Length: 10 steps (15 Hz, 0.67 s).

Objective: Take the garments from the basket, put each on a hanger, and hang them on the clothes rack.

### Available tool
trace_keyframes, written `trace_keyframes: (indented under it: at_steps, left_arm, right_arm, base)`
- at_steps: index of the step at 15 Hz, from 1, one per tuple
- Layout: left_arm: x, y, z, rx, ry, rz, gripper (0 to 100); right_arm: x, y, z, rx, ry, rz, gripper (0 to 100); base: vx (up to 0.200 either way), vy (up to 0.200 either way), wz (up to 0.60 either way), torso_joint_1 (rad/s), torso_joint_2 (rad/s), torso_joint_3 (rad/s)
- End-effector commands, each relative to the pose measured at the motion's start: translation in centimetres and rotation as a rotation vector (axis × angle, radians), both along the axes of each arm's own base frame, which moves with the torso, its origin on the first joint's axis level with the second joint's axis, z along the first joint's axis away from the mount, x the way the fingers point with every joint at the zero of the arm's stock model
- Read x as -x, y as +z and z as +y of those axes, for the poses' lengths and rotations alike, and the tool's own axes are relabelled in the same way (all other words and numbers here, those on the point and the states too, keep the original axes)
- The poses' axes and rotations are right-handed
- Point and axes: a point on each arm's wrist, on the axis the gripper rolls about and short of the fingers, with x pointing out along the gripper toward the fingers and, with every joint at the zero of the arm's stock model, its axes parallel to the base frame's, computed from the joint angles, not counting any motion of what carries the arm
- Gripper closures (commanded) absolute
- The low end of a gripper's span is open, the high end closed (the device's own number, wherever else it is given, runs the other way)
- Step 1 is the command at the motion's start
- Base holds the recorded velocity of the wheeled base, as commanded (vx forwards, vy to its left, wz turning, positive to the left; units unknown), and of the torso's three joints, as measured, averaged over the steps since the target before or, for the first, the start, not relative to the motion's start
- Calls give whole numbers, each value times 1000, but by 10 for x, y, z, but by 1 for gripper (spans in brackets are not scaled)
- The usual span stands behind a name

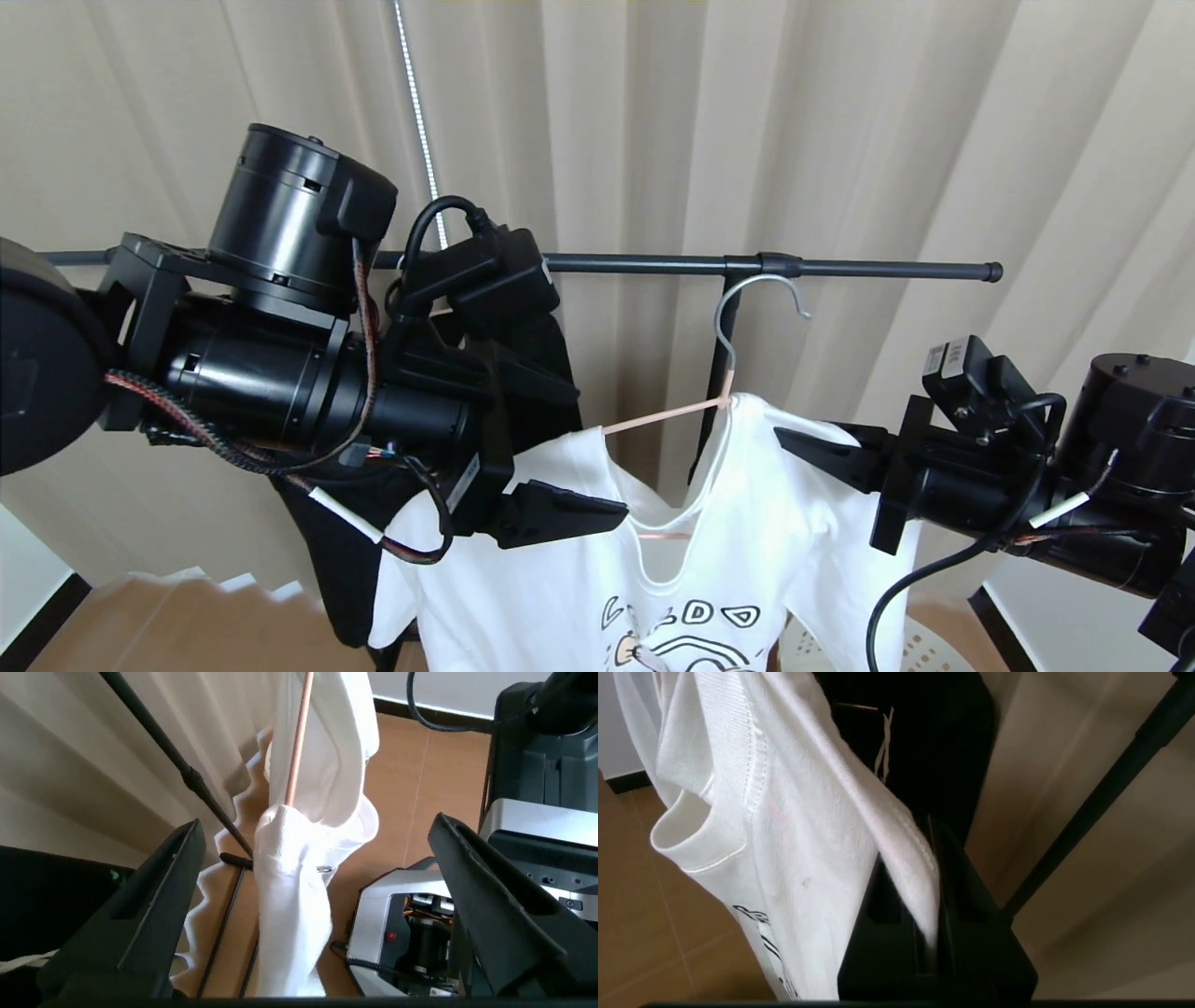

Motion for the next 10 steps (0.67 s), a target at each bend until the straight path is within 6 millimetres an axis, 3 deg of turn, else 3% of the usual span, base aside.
trace_keyframes:
  at_steps: [1, 10]
  left_arm:
    - [-7, -6, -4, -10, 2, 18, 0]
    - [-13, -12, -6, -11, -5, 42, 0]
  right_arm:
    - [2, 1, 0, -2, 3, -4, 100]
    - [9, 6, 2, -8, 20, -24, 100]
  base:
    - [0, 0, 0, 0, 0, 0]
    - [0, 0, 0, 0, 0, 0]
